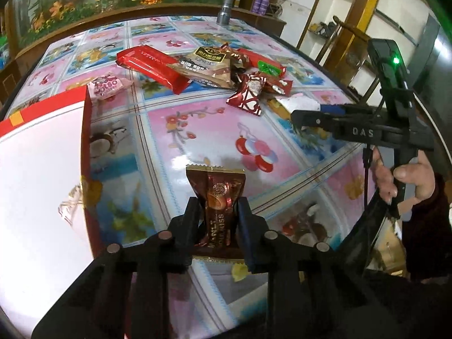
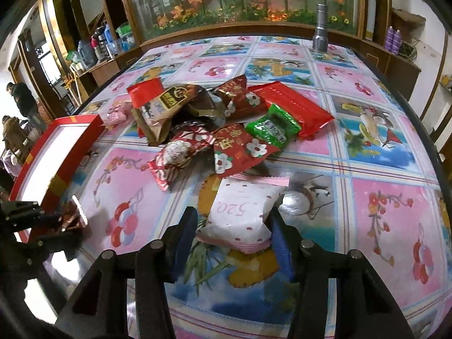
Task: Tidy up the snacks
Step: 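Carry chocolate and white pouch over the red box and open both grippers, then move both open grippers back to the snack pile on the table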
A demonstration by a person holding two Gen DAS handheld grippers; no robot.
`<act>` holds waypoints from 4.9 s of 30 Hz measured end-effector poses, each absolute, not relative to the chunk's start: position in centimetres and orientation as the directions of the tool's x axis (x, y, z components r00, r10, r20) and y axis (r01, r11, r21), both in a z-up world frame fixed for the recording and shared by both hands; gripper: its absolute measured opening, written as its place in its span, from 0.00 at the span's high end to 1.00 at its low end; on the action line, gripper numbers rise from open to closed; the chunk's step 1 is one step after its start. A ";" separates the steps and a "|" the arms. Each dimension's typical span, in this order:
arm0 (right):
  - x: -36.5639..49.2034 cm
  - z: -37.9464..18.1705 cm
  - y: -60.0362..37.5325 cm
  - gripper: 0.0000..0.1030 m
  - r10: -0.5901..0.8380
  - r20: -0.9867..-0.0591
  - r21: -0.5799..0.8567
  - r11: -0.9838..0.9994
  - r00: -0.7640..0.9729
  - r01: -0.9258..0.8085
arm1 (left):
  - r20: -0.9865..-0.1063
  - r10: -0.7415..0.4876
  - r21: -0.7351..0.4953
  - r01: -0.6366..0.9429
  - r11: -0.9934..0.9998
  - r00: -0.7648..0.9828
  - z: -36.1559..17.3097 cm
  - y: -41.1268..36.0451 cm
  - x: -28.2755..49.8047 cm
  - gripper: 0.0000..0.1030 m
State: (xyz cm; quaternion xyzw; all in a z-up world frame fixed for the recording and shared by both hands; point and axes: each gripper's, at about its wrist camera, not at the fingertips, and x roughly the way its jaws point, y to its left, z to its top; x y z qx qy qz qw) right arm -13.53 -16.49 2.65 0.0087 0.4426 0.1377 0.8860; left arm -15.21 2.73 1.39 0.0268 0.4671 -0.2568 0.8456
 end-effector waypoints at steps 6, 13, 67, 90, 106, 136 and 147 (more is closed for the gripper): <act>-14.7 3.9 -15.2 0.50 0.354 -0.748 0.202 0.927 0.562 -0.316 | -0.781 -0.437 -0.235 0.437 0.868 0.447 2.2 3.3 -15.2 0.83; -15.0 4.1 -11.0 0.50 0.395 -0.749 0.192 0.898 0.533 -0.396 | -0.774 -0.421 -0.231 0.409 0.883 0.473 2.9 4.6 -15.0 0.84; -13.4 7.2 -1.0 0.50 0.570 -0.685 0.250 0.770 0.455 -0.587 | -0.623 -0.114 -0.024 0.126 0.992 0.774 10.1 13.9 -18.2 0.79; -13.6 3.8 15.2 0.47 0.592 -0.759 0.236 0.637 0.270 -0.734 | -0.722 0.069 -0.092 -0.195 0.976 0.688 3.8 24.9 -18.3 0.76; -11.9 7.0 5.8 0.44 0.612 -0.673 0.289 0.735 0.415 -0.614 | -0.430 0.271 -0.036 -0.317 0.948 0.861 10.7 22.2 -22.9 0.13; -9.8 14.5 -18.8 0.30 0.374 -0.535 0.204 0.927 0.758 -0.314 | -0.550 0.045 0.003 -0.052 0.999 0.834 15.8 6.5 -14.3 0.13; -8.9 8.4 -26.0 0.29 0.349 -0.624 0.231 0.937 0.699 -0.261 | -0.721 0.003 0.048 0.046 0.998 0.693 8.2 1.8 -8.4 0.13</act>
